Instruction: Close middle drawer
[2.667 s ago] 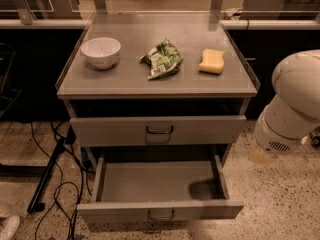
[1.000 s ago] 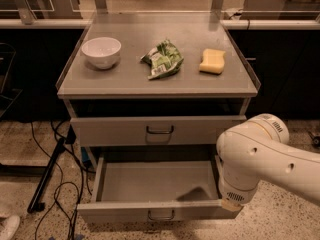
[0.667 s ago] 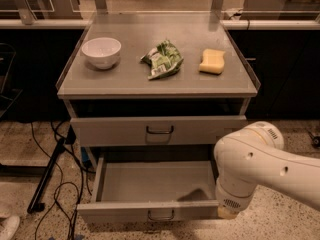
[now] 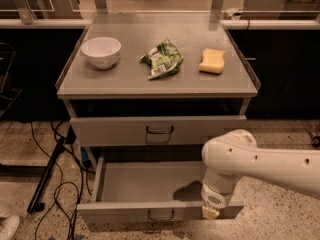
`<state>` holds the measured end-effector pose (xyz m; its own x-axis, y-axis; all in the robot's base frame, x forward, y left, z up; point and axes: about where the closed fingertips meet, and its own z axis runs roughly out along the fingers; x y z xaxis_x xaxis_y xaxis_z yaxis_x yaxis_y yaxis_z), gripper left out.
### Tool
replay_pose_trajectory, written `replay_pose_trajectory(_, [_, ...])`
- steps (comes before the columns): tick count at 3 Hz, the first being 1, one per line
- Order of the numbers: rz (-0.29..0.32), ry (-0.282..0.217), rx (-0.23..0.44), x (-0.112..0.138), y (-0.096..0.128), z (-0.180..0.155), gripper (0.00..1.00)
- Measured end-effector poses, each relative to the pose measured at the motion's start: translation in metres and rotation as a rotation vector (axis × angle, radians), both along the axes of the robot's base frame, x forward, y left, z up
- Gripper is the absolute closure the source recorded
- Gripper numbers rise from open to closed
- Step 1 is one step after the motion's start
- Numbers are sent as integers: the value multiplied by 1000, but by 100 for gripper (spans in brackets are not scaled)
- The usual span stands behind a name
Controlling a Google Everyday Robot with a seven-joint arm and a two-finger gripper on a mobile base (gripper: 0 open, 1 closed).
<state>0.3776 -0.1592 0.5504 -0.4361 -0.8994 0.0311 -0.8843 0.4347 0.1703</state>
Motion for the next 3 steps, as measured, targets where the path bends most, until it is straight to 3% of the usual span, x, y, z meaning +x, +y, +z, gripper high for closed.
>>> replay_pose_trajectory(1, [-8,4,1,-3,-1,-5,100])
replay_pose_trajectory(3, [-107,-19,-5,-20,-11,-40,100])
